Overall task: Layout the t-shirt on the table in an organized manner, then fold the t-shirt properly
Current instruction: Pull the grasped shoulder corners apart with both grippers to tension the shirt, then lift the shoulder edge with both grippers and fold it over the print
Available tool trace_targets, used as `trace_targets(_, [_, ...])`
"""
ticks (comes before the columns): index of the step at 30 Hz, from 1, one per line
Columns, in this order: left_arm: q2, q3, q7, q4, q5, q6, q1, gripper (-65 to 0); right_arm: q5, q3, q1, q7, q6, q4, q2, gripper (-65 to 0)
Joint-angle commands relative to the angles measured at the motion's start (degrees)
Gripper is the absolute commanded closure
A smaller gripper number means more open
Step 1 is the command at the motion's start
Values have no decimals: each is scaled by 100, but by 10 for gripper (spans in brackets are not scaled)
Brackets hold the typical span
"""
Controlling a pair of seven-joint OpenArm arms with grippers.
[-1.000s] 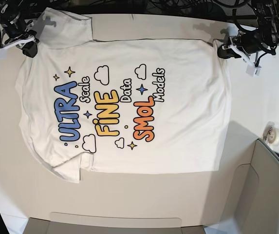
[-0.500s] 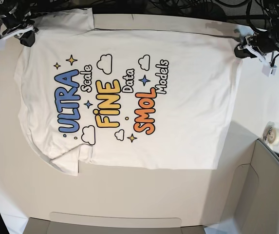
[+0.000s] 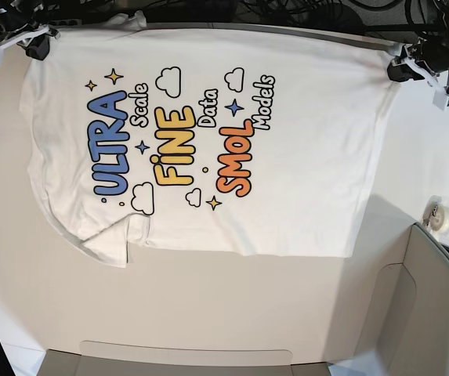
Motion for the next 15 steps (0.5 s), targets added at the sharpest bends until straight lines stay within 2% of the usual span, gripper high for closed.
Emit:
trace_targets(1, [-110,-154,-67,164,-178,-13,86,0,55,70,-105,112,10,109,64,0])
trace_targets(7, [-119,-233,-67,234,-503,-13,323,0,125,70,-264,112,10,161,64,0])
trace_targets(15, [-75,-225,-67,234,-503,-13,68,0,1329,53,-202,104,-8,223,108,0])
